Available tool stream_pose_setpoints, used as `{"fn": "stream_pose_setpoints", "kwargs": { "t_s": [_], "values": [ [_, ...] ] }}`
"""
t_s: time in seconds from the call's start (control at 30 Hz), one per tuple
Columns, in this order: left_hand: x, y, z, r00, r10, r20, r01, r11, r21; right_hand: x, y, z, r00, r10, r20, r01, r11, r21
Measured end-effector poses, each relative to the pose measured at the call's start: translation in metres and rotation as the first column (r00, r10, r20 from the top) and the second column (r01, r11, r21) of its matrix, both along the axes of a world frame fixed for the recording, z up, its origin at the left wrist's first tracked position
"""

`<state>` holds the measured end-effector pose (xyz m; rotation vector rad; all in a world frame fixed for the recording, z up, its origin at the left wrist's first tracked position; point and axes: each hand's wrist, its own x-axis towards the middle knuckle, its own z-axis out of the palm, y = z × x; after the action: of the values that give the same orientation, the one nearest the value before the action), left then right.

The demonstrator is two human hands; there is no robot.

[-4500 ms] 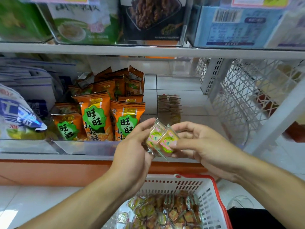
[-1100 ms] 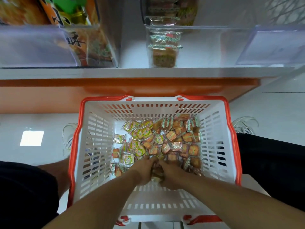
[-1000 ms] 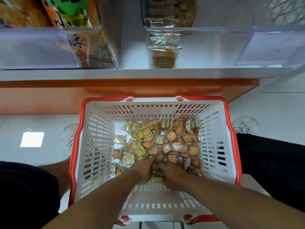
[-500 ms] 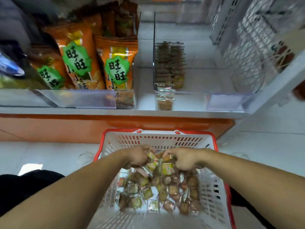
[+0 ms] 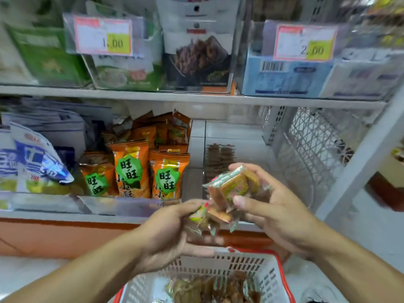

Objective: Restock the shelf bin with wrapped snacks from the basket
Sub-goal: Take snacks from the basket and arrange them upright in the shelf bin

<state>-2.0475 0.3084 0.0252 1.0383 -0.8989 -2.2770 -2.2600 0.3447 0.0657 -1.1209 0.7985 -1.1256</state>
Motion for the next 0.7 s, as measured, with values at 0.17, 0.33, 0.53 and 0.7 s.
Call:
{"fn": "stream_pose_setpoints", "kwargs": {
  "t_s": [0.17,0.33,0.53,0.7],
  "values": [
    [-0.019,0.002,0.007,0.974,0.165,-0.156,-0.157,0.986,0.059,0.018,-0.006,-0.015,0.988,-0.049,0.147,0.034,0.994,0.103],
    [-0.018,-0.008,0.012,0.971,0.151,-0.185,-0.156,0.988,-0.011,0.024,-0.014,-0.015,0.988,-0.077,0.135,0.056,0.987,0.152],
    [-0.017,-0.006,0.009,0.964,0.236,-0.121,-0.252,0.957,-0.144,0.029,-0.016,-0.008,0.979,-0.114,0.167,0.085,0.981,0.174],
    [-0.011,-0.007,0.010,0.963,0.256,-0.086,-0.268,0.946,-0.183,0.023,-0.017,-0.006,0.989,-0.122,0.084,0.111,0.987,0.116]
  ]
}}
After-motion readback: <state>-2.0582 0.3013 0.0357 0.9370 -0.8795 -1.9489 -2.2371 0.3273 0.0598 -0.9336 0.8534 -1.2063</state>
